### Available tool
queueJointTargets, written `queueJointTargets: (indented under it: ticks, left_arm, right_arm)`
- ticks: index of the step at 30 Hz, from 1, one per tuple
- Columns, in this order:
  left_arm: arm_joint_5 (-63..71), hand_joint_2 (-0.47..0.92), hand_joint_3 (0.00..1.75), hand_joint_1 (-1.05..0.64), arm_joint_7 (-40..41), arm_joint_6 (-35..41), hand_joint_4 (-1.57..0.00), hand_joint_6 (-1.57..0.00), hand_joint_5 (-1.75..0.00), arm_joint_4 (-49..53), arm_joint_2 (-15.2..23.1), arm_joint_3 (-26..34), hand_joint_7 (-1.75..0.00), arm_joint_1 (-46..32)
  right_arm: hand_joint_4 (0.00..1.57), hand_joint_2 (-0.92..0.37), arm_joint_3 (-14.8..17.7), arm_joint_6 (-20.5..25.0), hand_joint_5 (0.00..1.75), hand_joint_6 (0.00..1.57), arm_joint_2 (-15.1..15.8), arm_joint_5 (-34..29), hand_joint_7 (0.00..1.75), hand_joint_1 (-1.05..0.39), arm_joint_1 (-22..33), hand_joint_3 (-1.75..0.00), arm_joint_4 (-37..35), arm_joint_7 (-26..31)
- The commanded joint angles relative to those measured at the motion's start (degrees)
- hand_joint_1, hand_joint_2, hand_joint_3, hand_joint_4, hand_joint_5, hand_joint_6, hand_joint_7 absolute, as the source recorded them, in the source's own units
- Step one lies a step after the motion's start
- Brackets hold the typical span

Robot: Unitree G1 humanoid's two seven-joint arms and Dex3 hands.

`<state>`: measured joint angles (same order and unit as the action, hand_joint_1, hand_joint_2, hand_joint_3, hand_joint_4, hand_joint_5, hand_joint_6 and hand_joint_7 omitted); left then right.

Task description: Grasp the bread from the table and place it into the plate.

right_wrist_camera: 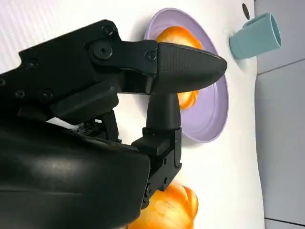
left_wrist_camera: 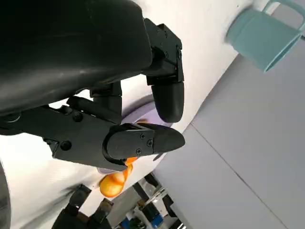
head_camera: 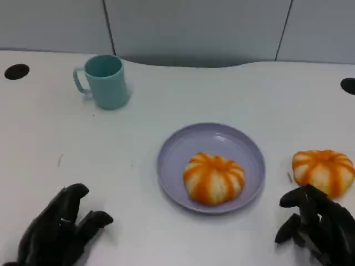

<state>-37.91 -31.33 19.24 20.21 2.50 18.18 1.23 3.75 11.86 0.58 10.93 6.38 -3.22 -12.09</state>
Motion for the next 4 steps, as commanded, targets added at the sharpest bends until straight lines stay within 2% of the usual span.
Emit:
queueJointTargets:
  ticks: [1,4]
  left_arm:
    - [0.8,0.92,0.33,-0.48,1.2,-0.1,-0.35,-0.14,-1.75,0.4,1.0,0.7,-1.73,0.9]
    - [0.6,0.92,0.33,-0.47,1.8,0.2,-0.37,-0.15,-1.75,-0.1,0.8,0.9,-1.73,0.9]
  right_arm:
    - [0.61,-0.92,1.4,0.2,1.75,0.38,0.5,1.2,1.72,-0.34,0.0,-0.61,-0.1,0.2]
    - [0.61,-0.92,1.4,0.7,1.75,0.38,0.4,1.5,1.72,-0.35,0.0,-0.60,0.2,0.4]
